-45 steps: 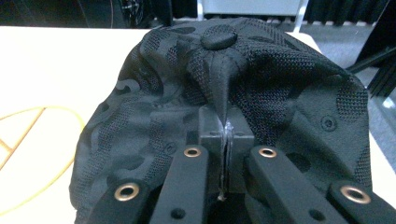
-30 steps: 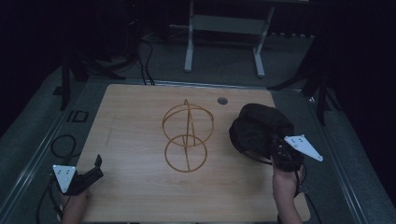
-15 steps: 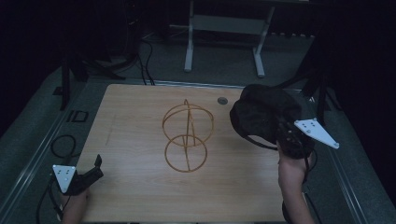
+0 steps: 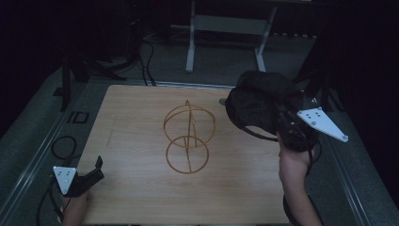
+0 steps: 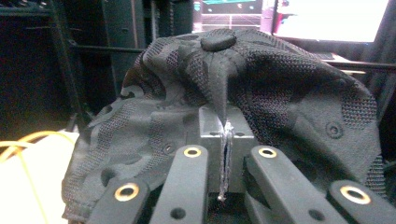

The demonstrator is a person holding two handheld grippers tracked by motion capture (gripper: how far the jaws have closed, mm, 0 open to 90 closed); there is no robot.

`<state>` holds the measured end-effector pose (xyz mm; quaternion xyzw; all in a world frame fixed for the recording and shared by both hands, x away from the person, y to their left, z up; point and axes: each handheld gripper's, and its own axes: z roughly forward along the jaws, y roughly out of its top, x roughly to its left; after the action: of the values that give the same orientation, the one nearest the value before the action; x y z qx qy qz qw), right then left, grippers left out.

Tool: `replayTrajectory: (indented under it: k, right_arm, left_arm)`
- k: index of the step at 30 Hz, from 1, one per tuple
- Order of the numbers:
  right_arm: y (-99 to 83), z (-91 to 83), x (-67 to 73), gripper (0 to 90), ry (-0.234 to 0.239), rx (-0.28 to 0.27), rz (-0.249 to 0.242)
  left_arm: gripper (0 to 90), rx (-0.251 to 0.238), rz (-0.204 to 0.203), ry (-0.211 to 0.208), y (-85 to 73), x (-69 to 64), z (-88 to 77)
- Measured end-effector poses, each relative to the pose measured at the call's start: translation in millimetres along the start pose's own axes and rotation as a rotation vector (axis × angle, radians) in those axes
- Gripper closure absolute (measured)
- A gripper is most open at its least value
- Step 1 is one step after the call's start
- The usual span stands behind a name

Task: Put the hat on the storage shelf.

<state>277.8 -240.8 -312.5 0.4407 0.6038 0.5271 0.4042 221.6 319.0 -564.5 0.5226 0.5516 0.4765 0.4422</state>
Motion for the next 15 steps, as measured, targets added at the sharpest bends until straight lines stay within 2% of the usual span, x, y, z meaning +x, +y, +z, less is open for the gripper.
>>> replayTrajectory:
  k: [7, 15]
  right_arm:
    - [8.2, 4.3, 13.5, 88.4, 0.039, -0.008, -0.003]
    - [16.3, 12.5, 38.9, 88.4, 0.099, -0.017, -0.012]
  left_arm:
    - [1.8, 0.001, -0.001, -0.002, 0.0, 0.4, -0.1]
    - [1.8, -0.003, 0.001, -0.002, -0.1, -0.3, 0.0]
